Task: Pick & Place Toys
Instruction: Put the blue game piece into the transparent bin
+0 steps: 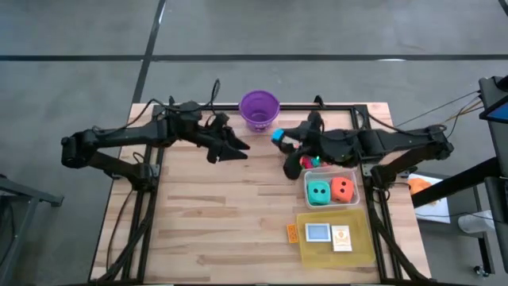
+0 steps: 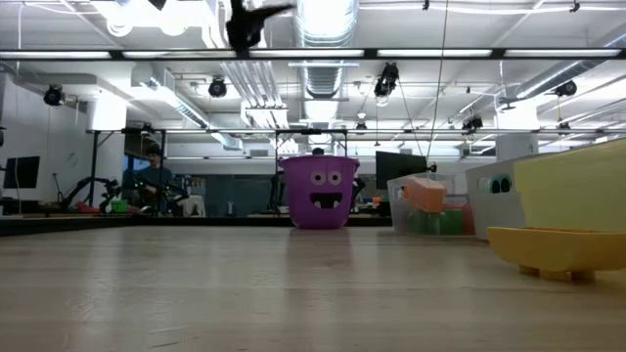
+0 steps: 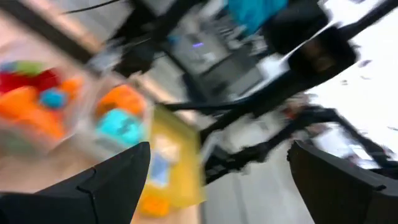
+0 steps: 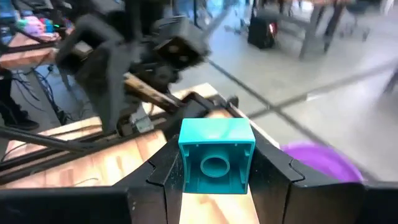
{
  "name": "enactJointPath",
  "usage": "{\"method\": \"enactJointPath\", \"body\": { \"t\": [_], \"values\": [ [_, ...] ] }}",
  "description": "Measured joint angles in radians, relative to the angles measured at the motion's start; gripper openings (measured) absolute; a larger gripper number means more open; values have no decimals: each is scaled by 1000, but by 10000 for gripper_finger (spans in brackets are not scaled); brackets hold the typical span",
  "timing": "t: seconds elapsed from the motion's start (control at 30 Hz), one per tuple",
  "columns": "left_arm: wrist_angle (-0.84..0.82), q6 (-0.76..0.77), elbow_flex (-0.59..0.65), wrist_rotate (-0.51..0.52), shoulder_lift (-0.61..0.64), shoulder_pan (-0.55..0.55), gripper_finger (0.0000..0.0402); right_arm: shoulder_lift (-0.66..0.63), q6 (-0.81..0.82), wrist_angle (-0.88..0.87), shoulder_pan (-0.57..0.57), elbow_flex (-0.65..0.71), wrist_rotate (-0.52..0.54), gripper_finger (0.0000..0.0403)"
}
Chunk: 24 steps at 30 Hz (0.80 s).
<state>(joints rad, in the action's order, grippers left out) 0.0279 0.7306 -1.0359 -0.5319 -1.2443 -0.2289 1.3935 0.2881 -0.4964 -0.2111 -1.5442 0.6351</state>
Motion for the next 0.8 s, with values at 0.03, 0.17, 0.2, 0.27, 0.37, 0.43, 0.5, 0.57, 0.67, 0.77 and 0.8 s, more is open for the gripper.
{"method": "enactJointPath", "body": {
  "t": [0.03,0.17,0.2,0.27,0.37,0.43,0.5,0.57,0.67,0.77,0.8],
  "values": [
    [-38,-17,0,28,0,6,372,-6,36,-32,12,0,-10,128],
    [-179,-58,0,164,-1,51,372,-22,197,-185,64,2,-106,128],
    [-206,-73,0,191,-3,67,372,-24,236,-228,76,3,-131,128],
    [-251,-98,1,227,-8,97,372,-26,286,-286,98,9,-181,128],
    [-268,-132,1,252,-8,136,372,-26,284,-338,137,27,-282,128],
    [-265,-137,1,255,-8,153,372,-26,283,-349,166,53,-339,128],
    [-268,-136,1,255,-7,163,372,-28,288,-358,199,96,-384,128],
    [-267,-136,1,255,-6,172,372,-35,301,-364,234,144,-423,128],
    [-268,-132,1,249,-5,188,372,-58,336,-361,293,235,-494,128],
    [-264,-129,1,244,-6,209,372,-85,378,-359,355,336,-563,128],
    [-261,-129,1,244,-6,215,372,-96,390,-361,376,369,-583,128]
  ]
}}
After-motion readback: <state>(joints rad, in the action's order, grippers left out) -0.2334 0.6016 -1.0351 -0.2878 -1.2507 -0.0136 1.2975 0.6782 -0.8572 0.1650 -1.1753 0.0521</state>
